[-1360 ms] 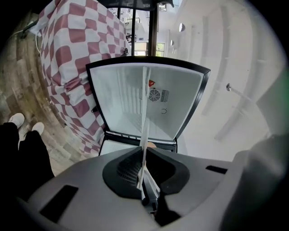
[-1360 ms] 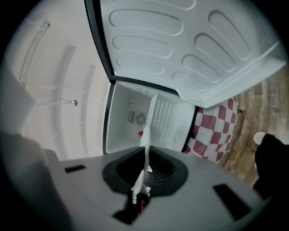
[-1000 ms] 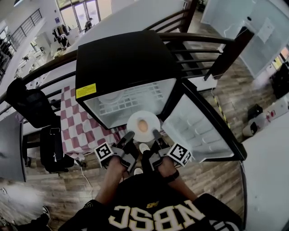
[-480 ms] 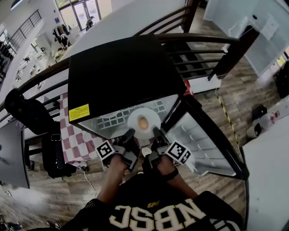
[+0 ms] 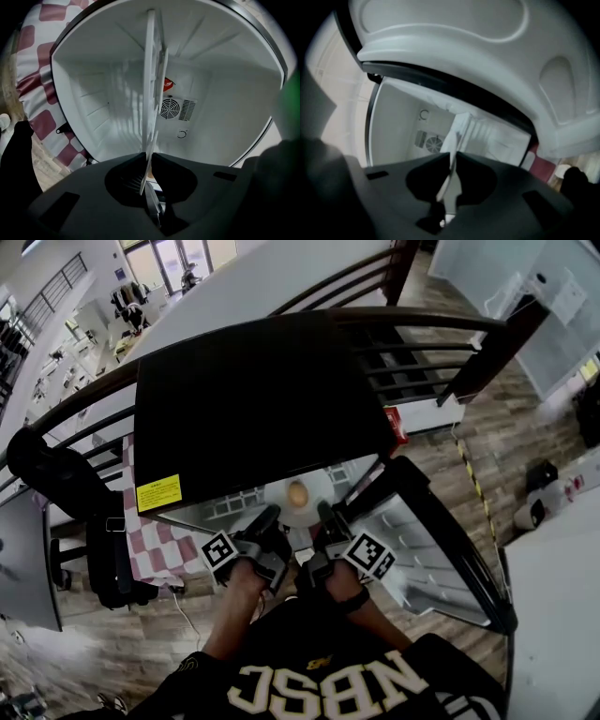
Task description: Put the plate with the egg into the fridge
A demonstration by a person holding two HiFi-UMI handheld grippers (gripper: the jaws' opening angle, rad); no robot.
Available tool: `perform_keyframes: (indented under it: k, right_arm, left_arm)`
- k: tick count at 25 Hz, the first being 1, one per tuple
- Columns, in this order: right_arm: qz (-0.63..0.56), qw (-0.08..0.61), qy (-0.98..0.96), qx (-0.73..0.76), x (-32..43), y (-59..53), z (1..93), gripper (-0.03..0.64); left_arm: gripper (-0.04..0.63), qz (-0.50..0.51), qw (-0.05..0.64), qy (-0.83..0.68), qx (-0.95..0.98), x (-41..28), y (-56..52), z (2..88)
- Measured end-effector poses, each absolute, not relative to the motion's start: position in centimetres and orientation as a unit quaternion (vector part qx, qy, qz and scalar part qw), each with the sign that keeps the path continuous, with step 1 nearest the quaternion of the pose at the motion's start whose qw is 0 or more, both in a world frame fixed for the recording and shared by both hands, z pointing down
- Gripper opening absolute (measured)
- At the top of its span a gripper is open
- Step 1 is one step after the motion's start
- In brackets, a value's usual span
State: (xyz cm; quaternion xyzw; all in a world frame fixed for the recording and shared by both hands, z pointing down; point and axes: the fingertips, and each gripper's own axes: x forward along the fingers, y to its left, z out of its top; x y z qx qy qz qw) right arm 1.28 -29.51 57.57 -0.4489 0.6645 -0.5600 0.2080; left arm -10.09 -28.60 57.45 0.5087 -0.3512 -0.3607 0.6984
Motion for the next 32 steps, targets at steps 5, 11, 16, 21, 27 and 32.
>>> perform_keyframes:
  k: [5, 11, 16, 21, 27, 32]
  right_arm:
    - [-0.558, 0.208, 0.659, -0.458, 1.2, -30.5, 57.6, 0.038]
    - [-0.554, 0.208, 0.658, -0.466, 1.0, -31.7, 57.8, 0.038]
    - [-0.552, 0.207, 0.658, -0.468, 0.9, -32.6, 57.8, 0.038]
    - [-0.549, 0.204, 0.658, -0.473, 0.6, -32.8, 58.0, 0.038]
    - [-0.559, 0.219, 0.653, -0.462, 0.8, -33.1, 57.8, 0.037]
    - [-0.551, 0.228, 0.670, -0.443, 0.7, -32.3, 57.4, 0.049]
  left_arm:
    - [0.041, -0.364, 0.700, -0.355, 0.502, -10.2, -29.4, 57.5]
    - [0.041, -0.360, 0.706, -0.359, 0.494, -10.3, -29.9, 57.6]
    - [0.041, -0.361, 0.709, -0.359, 0.487, -10.3, -29.9, 57.7]
    - [0.041, -0.361, 0.709, -0.359, 0.487, -10.5, -29.9, 57.8]
    - [0.041, -0.350, 0.701, -0.373, 0.498, -10.4, -30.1, 57.7]
    - [0.126, -0.365, 0.686, -0.364, 0.514, -10.6, -30.1, 56.6]
